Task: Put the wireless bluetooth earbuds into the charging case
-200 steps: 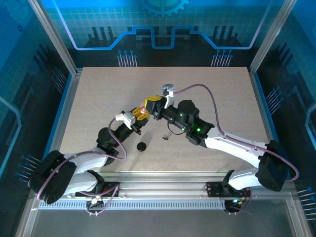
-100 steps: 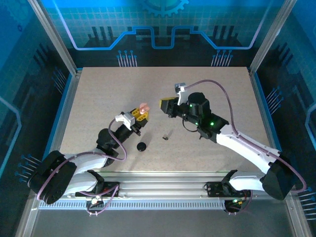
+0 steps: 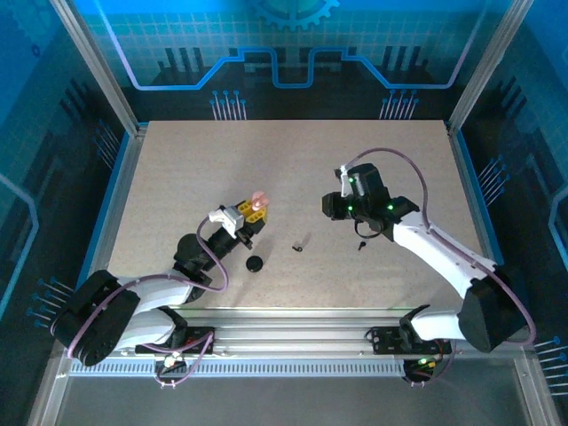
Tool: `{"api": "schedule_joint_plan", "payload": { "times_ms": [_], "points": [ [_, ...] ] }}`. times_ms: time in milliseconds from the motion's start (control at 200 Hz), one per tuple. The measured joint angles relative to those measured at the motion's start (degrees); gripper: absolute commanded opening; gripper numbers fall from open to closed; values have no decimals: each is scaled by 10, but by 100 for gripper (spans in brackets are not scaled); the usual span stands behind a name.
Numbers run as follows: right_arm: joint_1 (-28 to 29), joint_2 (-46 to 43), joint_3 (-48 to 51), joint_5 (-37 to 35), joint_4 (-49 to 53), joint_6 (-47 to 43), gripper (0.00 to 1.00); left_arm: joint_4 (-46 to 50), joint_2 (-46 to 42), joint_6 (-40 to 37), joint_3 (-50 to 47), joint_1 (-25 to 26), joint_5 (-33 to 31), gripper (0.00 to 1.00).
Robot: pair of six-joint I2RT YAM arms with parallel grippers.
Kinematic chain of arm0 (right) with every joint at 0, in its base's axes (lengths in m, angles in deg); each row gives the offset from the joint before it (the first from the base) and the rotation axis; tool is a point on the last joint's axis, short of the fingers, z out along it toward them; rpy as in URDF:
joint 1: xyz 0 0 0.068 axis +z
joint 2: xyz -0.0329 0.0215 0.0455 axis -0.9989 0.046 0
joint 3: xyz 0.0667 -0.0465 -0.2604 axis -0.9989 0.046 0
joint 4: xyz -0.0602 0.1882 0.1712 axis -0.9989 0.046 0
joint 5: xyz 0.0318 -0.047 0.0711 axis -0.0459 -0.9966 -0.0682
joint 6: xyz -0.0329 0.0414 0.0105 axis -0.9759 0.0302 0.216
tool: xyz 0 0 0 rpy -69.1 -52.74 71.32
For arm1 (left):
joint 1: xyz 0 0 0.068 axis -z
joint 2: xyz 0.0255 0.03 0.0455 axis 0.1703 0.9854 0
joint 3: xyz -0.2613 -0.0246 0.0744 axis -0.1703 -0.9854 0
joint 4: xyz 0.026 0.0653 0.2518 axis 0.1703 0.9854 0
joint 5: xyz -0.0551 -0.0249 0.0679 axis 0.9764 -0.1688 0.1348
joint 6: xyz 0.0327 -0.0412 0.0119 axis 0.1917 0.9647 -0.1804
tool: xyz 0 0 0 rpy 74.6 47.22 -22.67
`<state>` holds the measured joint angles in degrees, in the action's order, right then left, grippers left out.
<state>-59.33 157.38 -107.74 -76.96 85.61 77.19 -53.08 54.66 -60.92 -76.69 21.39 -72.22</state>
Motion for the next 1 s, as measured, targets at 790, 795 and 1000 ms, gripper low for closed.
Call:
{"api": "schedule_joint_plan", "payload": {
  "times_ms": [790, 795, 1000],
  "points": [
    [8, 206, -7, -94, 55, -6, 26, 0, 2, -14, -16, 0, 0, 13],
    [8, 207, -8, -94, 55, -6, 26, 0, 2, -14, -16, 0, 0, 13],
    [13, 211, -22, -99, 79, 0, 32, 0, 2, -14, -16, 0, 0, 13]
  ]
}}
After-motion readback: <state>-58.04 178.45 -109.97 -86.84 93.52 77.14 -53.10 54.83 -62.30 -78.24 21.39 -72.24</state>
